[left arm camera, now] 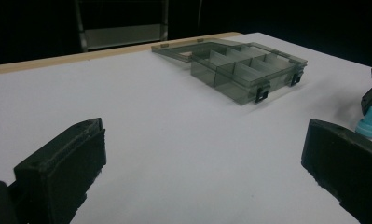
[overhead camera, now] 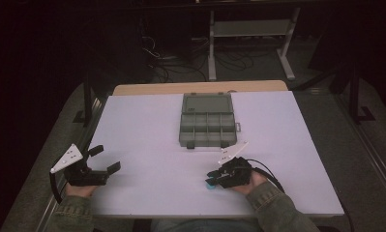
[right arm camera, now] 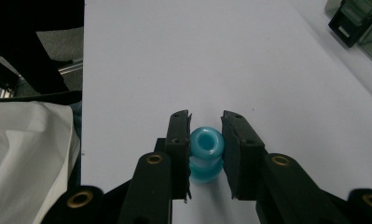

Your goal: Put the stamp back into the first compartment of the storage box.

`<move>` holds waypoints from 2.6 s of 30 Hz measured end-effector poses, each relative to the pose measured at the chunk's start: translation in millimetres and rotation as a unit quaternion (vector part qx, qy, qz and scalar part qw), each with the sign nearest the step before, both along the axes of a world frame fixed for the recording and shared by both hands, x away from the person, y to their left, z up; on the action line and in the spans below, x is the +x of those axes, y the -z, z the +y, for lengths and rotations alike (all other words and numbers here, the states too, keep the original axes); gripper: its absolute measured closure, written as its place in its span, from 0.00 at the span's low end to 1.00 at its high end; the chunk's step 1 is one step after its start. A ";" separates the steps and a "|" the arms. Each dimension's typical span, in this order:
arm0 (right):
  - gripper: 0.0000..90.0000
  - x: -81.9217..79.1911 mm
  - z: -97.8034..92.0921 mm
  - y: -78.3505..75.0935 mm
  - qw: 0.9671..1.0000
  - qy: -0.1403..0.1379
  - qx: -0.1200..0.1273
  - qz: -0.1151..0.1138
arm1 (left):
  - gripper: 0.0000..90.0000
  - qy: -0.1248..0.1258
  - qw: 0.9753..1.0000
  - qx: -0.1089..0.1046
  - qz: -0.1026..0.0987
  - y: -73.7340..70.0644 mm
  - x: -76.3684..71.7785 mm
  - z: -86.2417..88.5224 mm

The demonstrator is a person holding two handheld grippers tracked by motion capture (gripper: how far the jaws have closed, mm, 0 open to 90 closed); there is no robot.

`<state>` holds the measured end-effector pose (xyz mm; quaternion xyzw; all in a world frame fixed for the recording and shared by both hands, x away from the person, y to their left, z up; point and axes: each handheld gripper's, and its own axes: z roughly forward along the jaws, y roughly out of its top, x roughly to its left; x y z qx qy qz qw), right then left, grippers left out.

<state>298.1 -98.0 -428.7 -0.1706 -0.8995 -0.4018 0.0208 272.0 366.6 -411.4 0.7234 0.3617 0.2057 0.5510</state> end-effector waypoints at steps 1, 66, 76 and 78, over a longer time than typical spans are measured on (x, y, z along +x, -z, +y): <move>0.80 -0.2 -0.4 -1.3 1.000 0.002 0.003 0.002 | 0.00 0.000 1.000 0.000 0.000 0.0 0.0 0.0; 0.80 47.1 2.9 -63.9 0.999 0.015 0.034 -0.020 | 0.00 0.000 1.000 -0.002 0.003 0.8 0.3 0.0; 0.80 55.3 7.4 -71.2 0.999 0.020 0.036 -0.020 | 0.00 0.000 1.000 -0.003 0.003 0.9 0.2 0.2; 0.80 57.0 8.8 -71.7 0.999 0.020 0.037 -0.018 | 0.00 0.000 1.000 -0.002 0.002 0.9 0.2 0.4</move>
